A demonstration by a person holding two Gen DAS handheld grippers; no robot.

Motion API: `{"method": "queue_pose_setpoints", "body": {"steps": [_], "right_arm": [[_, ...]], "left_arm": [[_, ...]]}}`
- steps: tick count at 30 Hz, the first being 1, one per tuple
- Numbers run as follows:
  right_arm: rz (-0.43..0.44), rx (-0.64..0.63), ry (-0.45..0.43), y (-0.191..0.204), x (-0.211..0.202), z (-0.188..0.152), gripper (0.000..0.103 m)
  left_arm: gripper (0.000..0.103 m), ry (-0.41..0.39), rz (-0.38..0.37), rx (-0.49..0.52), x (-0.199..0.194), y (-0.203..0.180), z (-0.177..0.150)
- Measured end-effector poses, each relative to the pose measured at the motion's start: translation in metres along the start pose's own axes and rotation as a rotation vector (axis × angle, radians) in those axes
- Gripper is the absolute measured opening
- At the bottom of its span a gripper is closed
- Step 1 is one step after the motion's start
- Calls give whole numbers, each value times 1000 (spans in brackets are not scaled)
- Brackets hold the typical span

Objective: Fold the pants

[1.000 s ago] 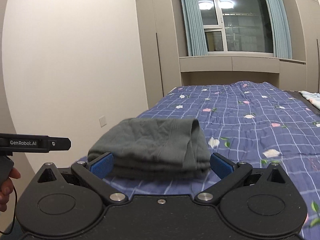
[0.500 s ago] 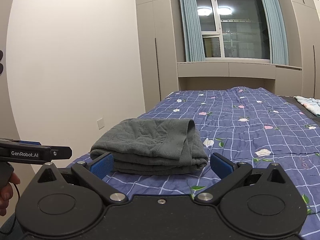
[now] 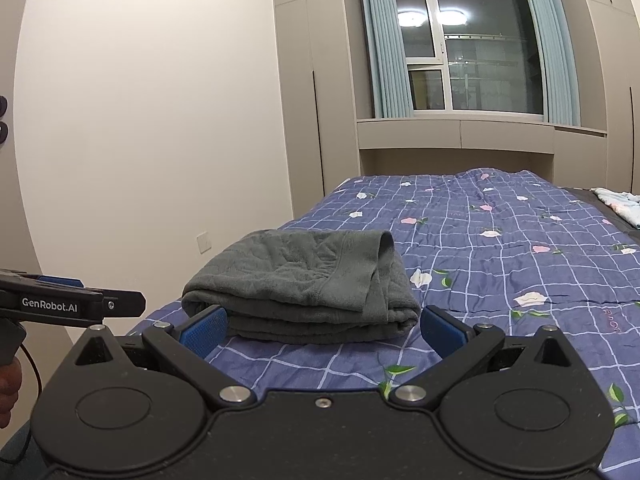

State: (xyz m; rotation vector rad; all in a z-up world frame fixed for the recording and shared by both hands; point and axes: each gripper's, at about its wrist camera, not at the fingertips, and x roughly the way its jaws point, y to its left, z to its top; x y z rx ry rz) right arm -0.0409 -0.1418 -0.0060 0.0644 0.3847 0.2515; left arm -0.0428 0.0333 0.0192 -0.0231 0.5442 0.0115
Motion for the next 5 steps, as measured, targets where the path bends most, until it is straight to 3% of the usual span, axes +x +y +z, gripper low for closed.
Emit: {"method": "queue_pose_setpoints", "body": {"steps": [5], "right_arm": [[2,6,15,-1,6,-2,103]], "left_arm": [[103,1,-3,9,2,-1,1]]}}
